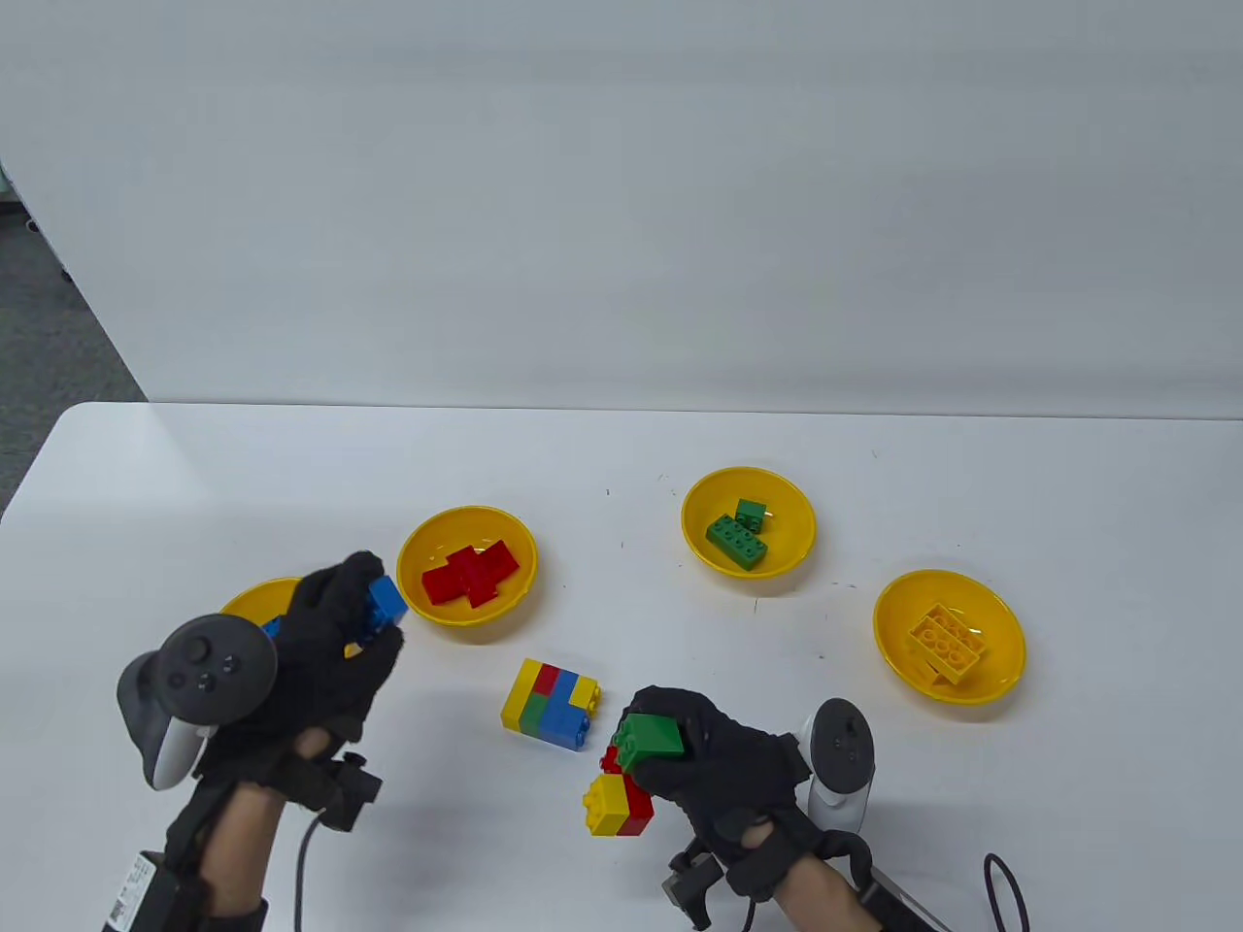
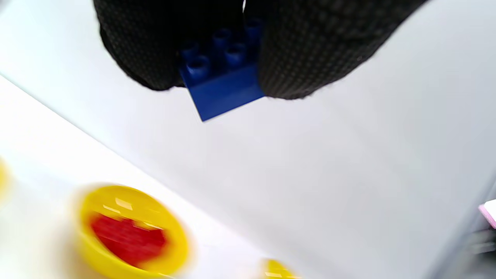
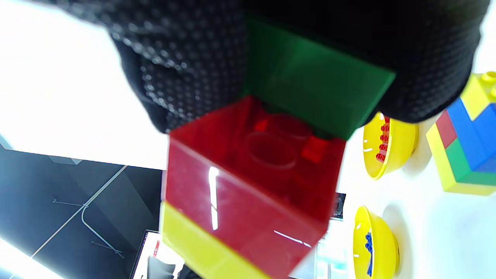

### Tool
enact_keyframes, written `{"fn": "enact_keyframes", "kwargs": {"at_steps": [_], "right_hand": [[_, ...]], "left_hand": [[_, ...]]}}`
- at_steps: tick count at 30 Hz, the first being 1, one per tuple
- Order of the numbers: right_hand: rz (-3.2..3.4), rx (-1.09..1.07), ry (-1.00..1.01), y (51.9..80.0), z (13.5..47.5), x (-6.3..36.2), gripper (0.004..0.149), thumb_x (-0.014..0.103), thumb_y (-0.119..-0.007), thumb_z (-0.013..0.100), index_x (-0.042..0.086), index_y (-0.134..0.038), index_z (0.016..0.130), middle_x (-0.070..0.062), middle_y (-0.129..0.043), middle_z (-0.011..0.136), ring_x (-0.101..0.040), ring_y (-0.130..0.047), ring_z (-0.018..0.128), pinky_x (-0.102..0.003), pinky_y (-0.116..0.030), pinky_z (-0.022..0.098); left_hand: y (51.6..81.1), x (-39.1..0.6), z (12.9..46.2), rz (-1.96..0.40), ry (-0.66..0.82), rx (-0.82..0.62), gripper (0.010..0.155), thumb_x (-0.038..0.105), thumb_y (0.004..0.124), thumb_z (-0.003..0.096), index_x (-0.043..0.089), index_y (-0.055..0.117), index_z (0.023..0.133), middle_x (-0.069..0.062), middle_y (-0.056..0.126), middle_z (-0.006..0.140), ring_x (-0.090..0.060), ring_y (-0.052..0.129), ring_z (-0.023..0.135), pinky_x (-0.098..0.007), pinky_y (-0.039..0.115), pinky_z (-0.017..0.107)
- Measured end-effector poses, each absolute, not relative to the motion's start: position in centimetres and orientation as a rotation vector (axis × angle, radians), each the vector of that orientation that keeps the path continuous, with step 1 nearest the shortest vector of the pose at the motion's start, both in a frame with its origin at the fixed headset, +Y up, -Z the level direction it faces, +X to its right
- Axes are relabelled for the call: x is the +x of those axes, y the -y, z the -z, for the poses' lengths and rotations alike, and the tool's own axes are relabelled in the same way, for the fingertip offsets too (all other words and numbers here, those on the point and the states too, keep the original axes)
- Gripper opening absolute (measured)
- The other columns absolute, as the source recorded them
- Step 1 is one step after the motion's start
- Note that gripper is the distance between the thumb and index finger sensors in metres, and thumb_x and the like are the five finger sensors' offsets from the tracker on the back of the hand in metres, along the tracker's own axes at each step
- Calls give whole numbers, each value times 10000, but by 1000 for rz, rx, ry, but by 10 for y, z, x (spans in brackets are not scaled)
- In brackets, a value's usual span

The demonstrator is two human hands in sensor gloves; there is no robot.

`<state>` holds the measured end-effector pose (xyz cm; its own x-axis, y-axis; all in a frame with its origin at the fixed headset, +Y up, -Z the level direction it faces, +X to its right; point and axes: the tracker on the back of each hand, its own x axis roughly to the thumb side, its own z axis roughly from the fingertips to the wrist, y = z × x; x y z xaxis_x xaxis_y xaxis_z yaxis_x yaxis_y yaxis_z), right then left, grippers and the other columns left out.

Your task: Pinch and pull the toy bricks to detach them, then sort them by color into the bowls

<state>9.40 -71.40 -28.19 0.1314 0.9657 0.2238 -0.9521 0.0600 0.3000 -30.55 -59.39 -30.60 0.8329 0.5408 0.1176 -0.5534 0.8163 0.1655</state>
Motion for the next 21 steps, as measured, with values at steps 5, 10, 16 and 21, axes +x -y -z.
{"fn": "enact_keyframes", "kwargs": {"at_steps": [5, 10, 16, 21], "right_hand": [[-1472, 421, -17, 714, 283, 96, 633, 263, -968, 258, 39, -817, 832, -235, -904, 789, -526, -979, 646, -644, -888, 377], [-1517, 452, -5, 715, 285, 97, 631, 262, -967, 261, 42, -816, 833, -236, -902, 792, -525, -977, 649, -646, -884, 381], [-1531, 449, -7, 716, 284, 97, 631, 262, -968, 262, 40, -815, 833, -240, -901, 789, -527, -975, 647, -646, -881, 381], [-1530, 446, -1, 716, 284, 97, 631, 264, -967, 265, 40, -814, 834, -239, -900, 790, -526, -975, 646, -645, -882, 381]], "left_hand": [[624, -336, 347, -212, -176, 83, 707, 316, 975, 461, 186, 655, 1078, -209, 749, 1038, -486, 849, 901, -602, 791, 600], [662, -356, 372, -128, -281, -32, 708, 314, 985, 451, 176, 667, 1069, -212, 761, 1027, -480, 861, 893, -585, 794, 618], [673, -371, 378, -145, -322, -40, 730, 323, 983, 450, 172, 643, 1078, -219, 731, 1051, -489, 835, 918, -587, 781, 639], [663, -380, 365, -175, -344, 10, 736, 402, 949, 459, 185, 629, 1085, -238, 678, 1086, -516, 782, 953, -624, 748, 641]]}}
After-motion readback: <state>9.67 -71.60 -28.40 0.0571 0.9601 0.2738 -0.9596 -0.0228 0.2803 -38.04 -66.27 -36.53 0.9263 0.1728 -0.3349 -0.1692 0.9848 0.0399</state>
